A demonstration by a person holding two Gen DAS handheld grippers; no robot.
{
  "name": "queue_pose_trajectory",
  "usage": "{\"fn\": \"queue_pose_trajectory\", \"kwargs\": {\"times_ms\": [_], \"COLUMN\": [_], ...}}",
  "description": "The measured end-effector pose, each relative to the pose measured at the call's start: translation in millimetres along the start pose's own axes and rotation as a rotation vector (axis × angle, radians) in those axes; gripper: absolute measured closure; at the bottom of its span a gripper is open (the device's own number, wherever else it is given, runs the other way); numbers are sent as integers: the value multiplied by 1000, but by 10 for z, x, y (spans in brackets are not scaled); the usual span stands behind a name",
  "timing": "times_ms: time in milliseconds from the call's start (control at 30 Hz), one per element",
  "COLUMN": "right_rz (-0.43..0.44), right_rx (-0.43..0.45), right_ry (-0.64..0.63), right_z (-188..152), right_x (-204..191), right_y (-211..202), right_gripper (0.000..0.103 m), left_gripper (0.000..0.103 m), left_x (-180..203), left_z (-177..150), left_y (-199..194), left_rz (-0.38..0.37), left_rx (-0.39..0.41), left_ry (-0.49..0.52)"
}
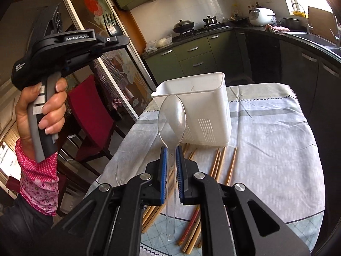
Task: Organize utensils
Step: 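Drop the fork into the white holder with the left gripper while the right gripper carries the spoon over it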
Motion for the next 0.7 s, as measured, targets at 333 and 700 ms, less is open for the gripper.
{"fn": "queue_pose_trajectory", "kwargs": {"times_ms": [333,700], "right_rz": [-18,-32], "right_rx": [55,94], "right_ry": [4,-9], "right_z": [-6,178], "right_x": [249,242], "right_y": [-408,-475], "right_gripper": [93,93], "left_gripper": [97,93], "left_x": [-3,-126], "left_z": [-20,-484], "left_y": [500,869], "left_rz": [84,110], "left_rx": [-29,-150], "left_ry": [53,67]}}
Point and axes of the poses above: each gripper's, at about its wrist camera, not at the fingertips, and y roughly the way its jaws point, x to its right, z to its top, the point moved 9 cm from there along y, roughly the way its jaws point, and after that the axes turned 1 degree about -z, right-handed, at the moved point
